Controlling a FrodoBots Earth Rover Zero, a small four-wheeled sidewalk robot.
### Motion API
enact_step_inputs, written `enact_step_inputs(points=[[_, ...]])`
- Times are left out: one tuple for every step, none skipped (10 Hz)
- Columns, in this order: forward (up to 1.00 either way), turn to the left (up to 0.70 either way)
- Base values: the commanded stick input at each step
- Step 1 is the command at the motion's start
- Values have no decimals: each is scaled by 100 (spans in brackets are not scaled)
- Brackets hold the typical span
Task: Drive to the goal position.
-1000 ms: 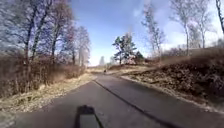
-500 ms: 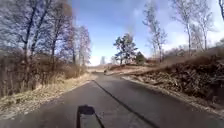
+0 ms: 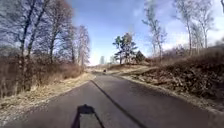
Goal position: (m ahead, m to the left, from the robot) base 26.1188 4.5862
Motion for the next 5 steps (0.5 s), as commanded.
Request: enact_step_inputs(points=[[70, 8], [70, 7], [70, 7], [70, 7], [70, 7]])
